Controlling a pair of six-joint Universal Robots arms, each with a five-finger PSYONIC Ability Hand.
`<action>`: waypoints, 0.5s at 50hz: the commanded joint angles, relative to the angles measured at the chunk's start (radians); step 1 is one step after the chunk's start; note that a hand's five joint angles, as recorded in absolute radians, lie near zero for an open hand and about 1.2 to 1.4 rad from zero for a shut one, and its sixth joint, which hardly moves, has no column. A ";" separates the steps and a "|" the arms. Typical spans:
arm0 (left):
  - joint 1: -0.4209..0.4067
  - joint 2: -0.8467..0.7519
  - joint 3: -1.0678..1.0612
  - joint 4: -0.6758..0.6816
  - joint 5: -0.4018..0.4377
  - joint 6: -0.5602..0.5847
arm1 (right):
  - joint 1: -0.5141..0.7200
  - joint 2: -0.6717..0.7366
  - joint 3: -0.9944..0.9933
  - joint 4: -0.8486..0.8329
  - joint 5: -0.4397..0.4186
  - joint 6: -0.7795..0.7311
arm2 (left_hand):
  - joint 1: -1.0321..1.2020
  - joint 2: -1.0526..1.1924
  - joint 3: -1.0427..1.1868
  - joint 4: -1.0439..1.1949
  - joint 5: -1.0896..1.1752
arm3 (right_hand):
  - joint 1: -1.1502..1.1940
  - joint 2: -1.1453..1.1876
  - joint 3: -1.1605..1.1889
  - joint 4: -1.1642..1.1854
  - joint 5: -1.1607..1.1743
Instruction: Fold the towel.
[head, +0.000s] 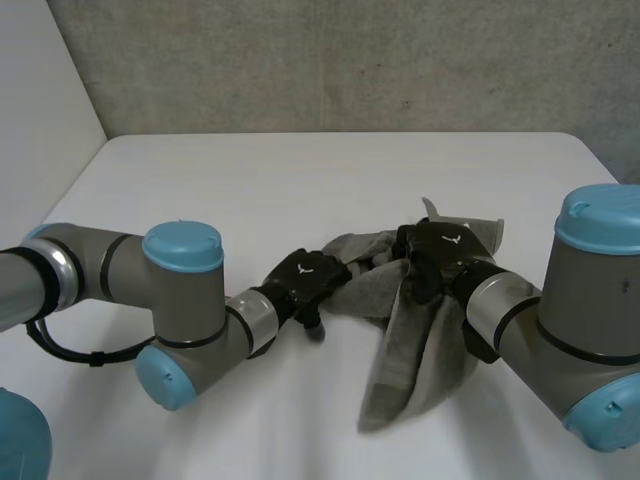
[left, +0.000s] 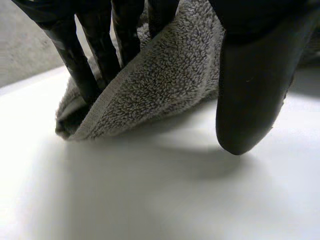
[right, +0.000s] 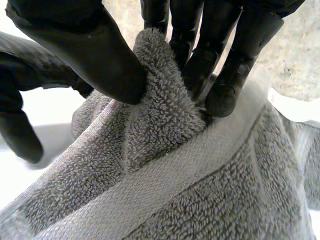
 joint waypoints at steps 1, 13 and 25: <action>-0.020 0.008 0.030 0.033 -0.031 -0.031 | -0.005 -0.078 0.038 0.025 -0.033 -0.016 | 0.187 0.186 0.186 0.189 0.189 | 0.065 0.116 0.112 0.063 0.072; -0.017 0.094 0.030 0.034 -0.028 -0.034 | -0.207 -0.253 0.111 0.160 -0.232 -0.173 | 0.780 0.779 0.780 0.782 0.783 | 0.065 0.116 0.112 0.063 0.072; 0.006 0.135 0.281 0.060 -0.054 -0.028 | -0.206 -0.101 -0.207 0.145 -0.306 -0.191 | 0.780 0.779 0.780 0.782 0.783 | 0.065 0.116 0.112 0.063 0.072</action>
